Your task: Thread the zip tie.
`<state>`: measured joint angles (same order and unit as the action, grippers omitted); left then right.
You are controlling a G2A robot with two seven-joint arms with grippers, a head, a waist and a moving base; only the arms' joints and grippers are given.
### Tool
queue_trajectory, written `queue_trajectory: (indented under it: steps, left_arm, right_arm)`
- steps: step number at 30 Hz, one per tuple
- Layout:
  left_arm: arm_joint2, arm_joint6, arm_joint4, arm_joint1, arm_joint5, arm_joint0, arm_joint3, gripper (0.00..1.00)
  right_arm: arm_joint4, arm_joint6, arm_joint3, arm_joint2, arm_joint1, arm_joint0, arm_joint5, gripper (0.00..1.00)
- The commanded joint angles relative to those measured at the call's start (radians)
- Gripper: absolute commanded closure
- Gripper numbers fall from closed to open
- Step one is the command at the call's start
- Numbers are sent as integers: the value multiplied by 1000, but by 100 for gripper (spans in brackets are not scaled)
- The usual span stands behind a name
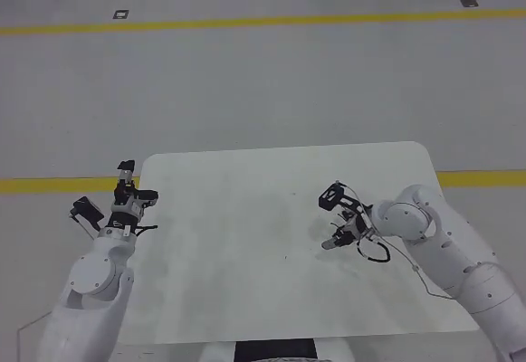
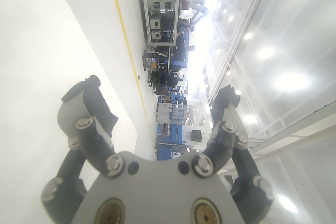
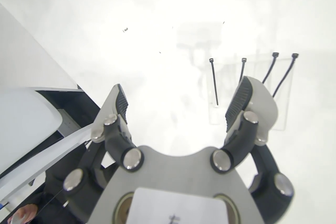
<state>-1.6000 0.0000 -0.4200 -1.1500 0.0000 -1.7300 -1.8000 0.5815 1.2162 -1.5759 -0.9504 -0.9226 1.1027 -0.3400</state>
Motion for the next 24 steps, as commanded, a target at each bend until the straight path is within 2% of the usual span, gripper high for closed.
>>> queue_trajectory:
  steps: [1,9,14,24]
  left_arm:
    - [0,0,0,0,0,0,0,0]
    - [0,0,0,0,0,0,0,0]
    - [0,0,0,0,0,0,0,0]
    - [0,0,0,0,0,0,0,0]
  right_arm:
    - [-15,-6,2,12,5,-7,0,0]
    - [-15,-6,2,12,5,-7,0,0]
    - [16,-24,29,32,0,-11,1,0]
    - [32,-40,43,-2,13,0,0,0]
